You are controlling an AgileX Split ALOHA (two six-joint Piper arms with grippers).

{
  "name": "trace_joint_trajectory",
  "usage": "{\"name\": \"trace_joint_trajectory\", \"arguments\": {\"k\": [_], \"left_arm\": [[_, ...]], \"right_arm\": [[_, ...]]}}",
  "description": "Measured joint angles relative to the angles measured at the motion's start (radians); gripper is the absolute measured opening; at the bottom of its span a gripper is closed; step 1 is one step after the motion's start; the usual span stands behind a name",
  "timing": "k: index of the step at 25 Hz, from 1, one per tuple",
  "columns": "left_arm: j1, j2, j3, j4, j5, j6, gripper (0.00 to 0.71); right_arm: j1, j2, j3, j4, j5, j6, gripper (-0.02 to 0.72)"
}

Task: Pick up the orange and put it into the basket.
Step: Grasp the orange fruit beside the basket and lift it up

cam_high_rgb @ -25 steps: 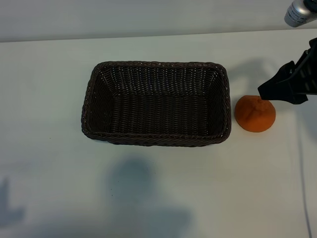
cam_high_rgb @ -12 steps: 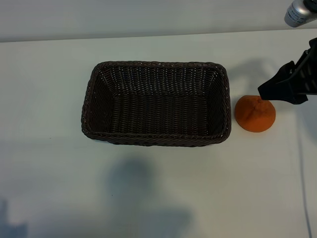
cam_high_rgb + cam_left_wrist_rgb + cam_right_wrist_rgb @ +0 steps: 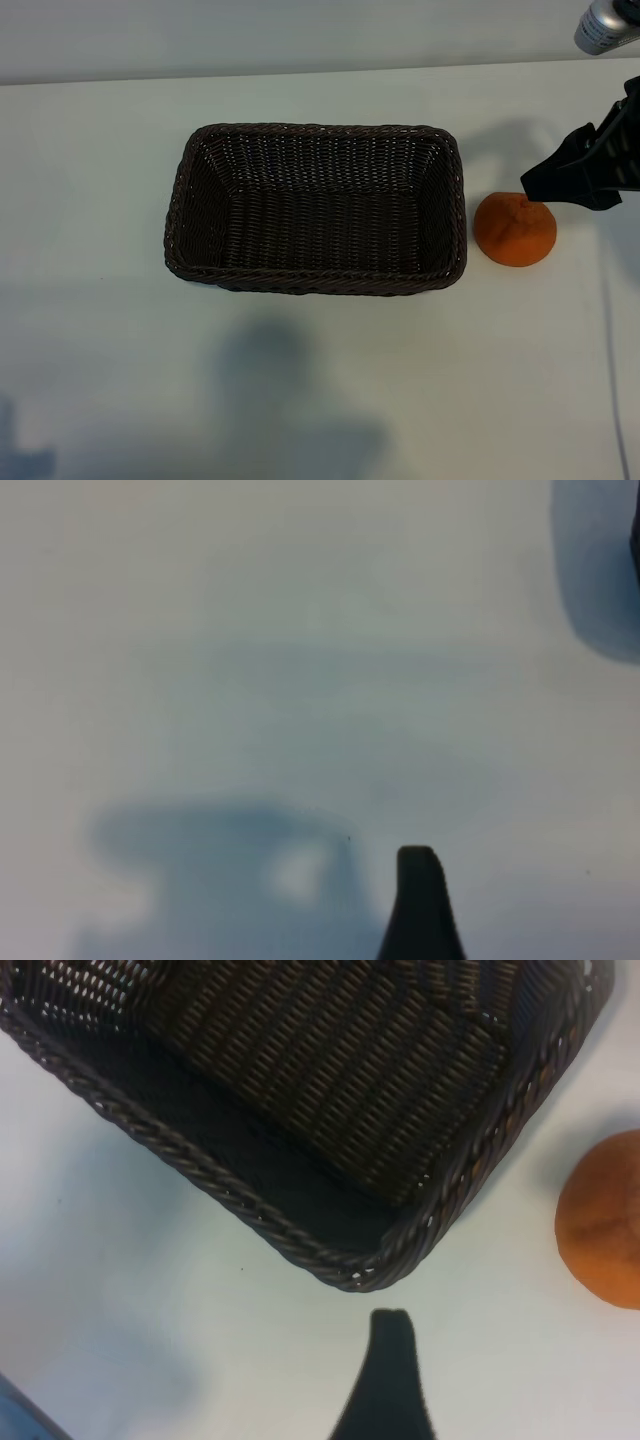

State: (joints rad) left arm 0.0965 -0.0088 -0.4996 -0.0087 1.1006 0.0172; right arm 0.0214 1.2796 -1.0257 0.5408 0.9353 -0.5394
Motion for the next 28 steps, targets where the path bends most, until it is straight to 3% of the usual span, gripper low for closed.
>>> {"name": "trace_joint_trajectory", "arguments": {"k": [14,20,28], "left_arm": [[-0.002,0.000,0.001,0.009,-0.007,-0.011,0.527],[-0.121,0.000,0.001,0.009,-0.007,-0.017,0.527],[-0.135,0.000,0.001,0.009,-0.007,-0.017,0.527]], "right_arm": [[0.000,0.000,0.000,0.000,0.000,-0.002,0.579],[0.000,0.000,0.000,0.000,0.000,-0.002,0.579],[0.000,0.000,0.000,0.000,-0.003,-0.017,0.579]]}}
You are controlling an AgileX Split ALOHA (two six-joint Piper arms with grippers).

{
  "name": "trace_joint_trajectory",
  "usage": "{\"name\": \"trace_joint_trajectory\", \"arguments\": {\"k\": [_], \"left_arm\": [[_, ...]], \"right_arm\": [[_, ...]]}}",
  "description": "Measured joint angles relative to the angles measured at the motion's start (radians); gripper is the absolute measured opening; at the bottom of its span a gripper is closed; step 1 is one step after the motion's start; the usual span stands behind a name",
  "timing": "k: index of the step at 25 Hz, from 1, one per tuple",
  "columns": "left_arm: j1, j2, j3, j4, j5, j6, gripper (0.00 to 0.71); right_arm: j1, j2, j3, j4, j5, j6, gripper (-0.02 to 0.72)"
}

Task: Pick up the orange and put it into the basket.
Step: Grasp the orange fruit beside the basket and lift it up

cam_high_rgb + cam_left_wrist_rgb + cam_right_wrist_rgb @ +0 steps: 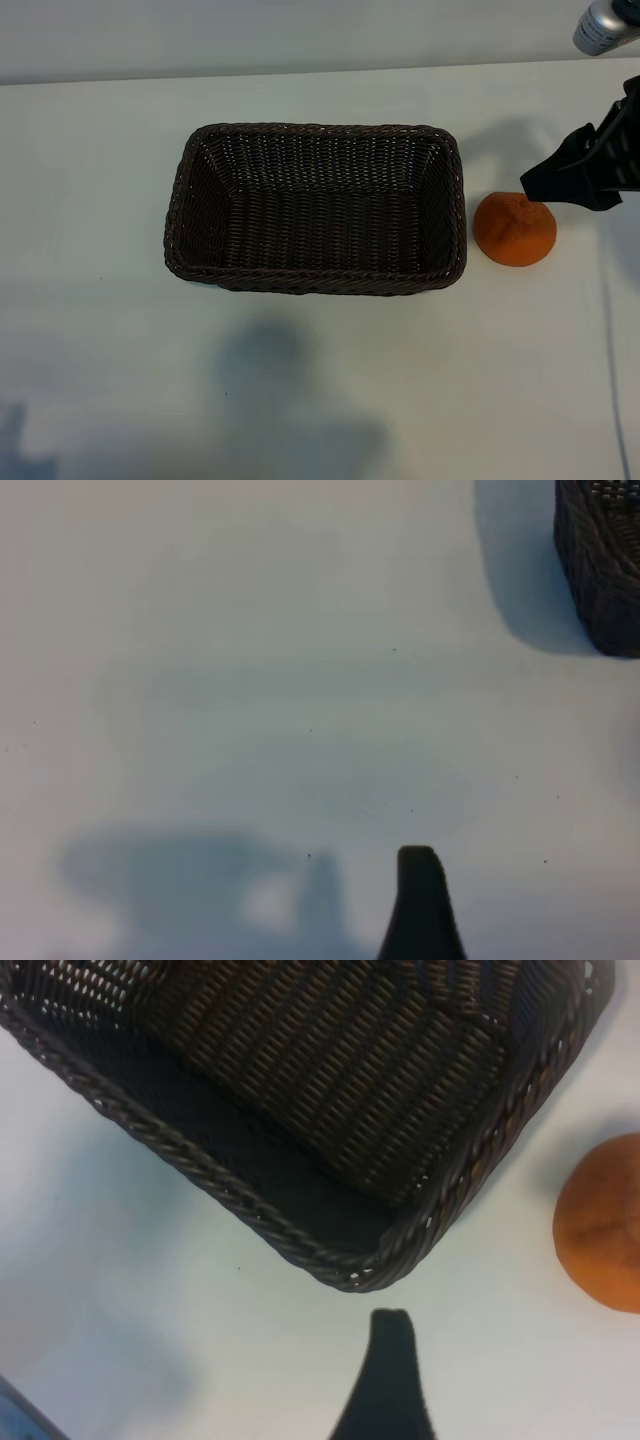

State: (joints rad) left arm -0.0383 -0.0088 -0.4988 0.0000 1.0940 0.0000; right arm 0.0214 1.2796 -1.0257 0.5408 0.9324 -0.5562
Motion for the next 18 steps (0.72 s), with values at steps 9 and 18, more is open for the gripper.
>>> {"name": "trace_joint_trajectory", "arguments": {"k": [9,18], "left_arm": [[-0.002,0.000,0.000,0.000,0.000,0.000,0.527],[-0.002,0.000,0.000,0.000,0.000,0.000,0.527]], "right_arm": [[0.000,0.000,0.000,-0.121,-0.086,0.047,0.591],[0.000,0.078,0.000,-0.213,-0.178,0.093,0.591]]}}
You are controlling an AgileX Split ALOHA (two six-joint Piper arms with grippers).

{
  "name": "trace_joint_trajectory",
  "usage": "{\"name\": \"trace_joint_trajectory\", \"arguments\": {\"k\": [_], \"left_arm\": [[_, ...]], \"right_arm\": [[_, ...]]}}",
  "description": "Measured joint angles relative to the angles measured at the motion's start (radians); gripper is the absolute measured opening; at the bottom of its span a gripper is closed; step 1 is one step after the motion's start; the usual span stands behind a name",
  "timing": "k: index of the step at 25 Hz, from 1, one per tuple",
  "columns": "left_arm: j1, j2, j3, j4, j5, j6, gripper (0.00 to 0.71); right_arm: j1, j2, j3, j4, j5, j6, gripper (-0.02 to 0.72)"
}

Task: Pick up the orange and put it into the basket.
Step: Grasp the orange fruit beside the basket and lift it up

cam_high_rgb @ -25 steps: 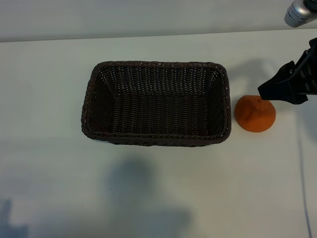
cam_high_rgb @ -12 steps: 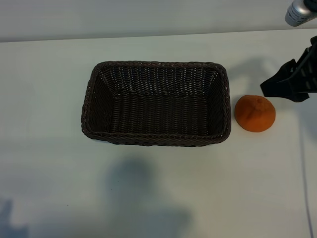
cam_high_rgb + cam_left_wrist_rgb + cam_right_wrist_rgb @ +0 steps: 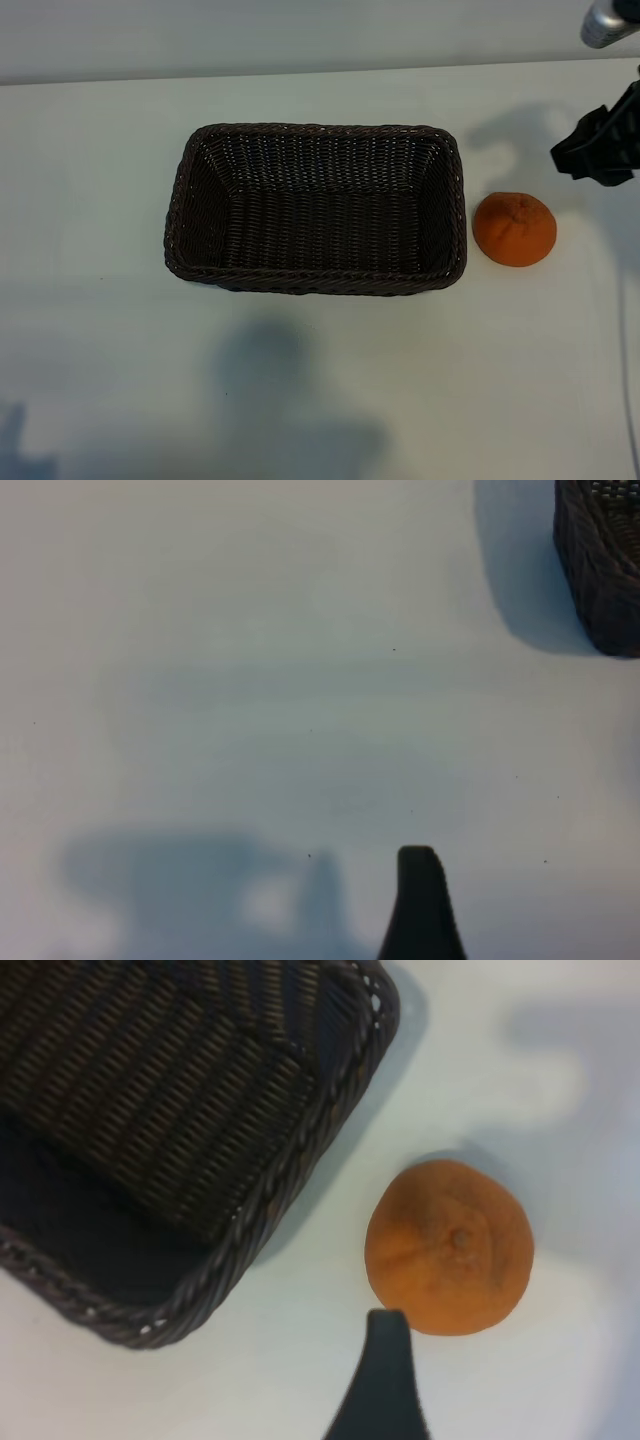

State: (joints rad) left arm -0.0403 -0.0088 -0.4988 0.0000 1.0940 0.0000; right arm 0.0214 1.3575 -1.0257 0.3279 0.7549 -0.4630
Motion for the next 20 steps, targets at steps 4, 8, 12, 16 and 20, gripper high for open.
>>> {"name": "trace_joint_trajectory", "arguments": {"k": [4,8,12,16,20], "left_arm": [[0.000,0.000,0.000,0.000,0.000,0.000,0.527],[0.000,0.000,0.000,0.000,0.000,0.000,0.527],[0.000,0.000,0.000,0.000,0.000,0.000,0.527],[0.006,0.000,0.000,0.000,0.000,0.000,0.527],[0.073,0.000,0.000,0.000,0.000,0.000,0.527]], "right_arm": [[0.000,0.083,0.000,0.000,-0.007,0.006,0.591],[0.000,0.143,0.000,0.000,-0.038,0.009,0.591],[0.000,0.180,0.000,-0.001,-0.082,0.046,0.591],[0.000,0.210,0.000,-0.001,-0.114,0.062,0.591],[0.000,0.252,0.000,-0.001,-0.147,0.077,0.591]]}}
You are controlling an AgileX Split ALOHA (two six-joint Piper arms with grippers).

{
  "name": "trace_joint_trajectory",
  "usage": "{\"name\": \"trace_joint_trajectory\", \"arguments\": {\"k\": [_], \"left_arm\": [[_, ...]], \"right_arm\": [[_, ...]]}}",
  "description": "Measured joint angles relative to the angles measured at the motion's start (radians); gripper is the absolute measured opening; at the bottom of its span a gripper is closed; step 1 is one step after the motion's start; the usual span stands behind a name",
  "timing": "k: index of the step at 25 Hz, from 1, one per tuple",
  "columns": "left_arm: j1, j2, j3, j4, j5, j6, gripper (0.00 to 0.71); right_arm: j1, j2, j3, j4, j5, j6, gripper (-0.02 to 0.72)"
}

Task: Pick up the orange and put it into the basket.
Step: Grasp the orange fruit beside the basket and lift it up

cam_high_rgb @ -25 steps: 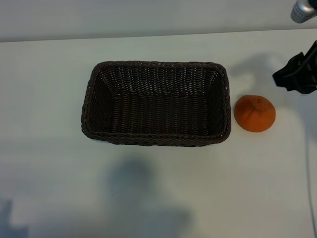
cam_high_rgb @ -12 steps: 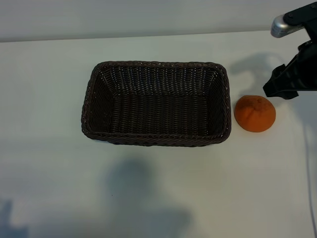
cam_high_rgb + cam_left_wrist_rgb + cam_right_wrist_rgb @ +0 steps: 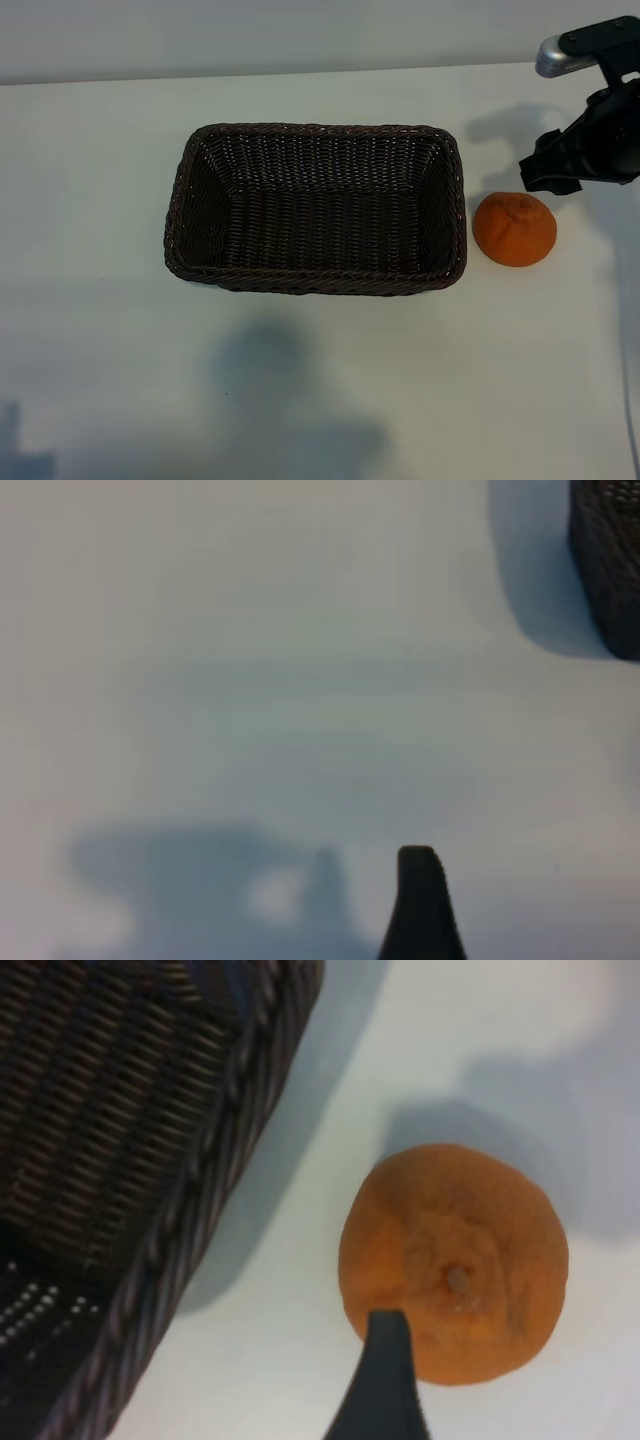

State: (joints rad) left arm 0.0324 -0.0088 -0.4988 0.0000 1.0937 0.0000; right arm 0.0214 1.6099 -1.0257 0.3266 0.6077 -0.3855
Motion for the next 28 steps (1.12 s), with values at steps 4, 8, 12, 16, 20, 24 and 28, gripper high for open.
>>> {"name": "trace_joint_trajectory", "arguments": {"k": [4,8,12,16,20,24,28], "left_arm": [[0.033,0.000,0.000,0.000,0.000,0.000,0.527],[0.034,0.000,0.000,0.000,0.000,0.000,0.527],[0.034,0.000,0.000,0.000,0.000,0.000,0.527],[0.034,0.000,0.000,0.000,0.000,0.000,0.527],[0.034,0.000,0.000,0.000,0.000,0.000,0.527],[0.034,0.000,0.000,0.000,0.000,0.000,0.526],[0.034,0.000,0.000,0.000,0.000,0.000,0.526]], "right_arm": [[0.000,0.049,0.000,0.001,-0.023,0.004,0.591],[0.004,0.082,0.000,0.002,-0.039,0.005,0.591],[0.037,0.106,0.000,0.005,-0.048,0.004,0.591],[0.088,0.137,0.000,-0.001,-0.087,0.005,0.591],[0.099,0.154,0.000,-0.024,-0.132,0.025,0.591],[0.099,0.169,0.000,-0.096,-0.153,0.073,0.591],[0.099,0.170,0.000,-0.182,-0.161,0.146,0.591]]}}
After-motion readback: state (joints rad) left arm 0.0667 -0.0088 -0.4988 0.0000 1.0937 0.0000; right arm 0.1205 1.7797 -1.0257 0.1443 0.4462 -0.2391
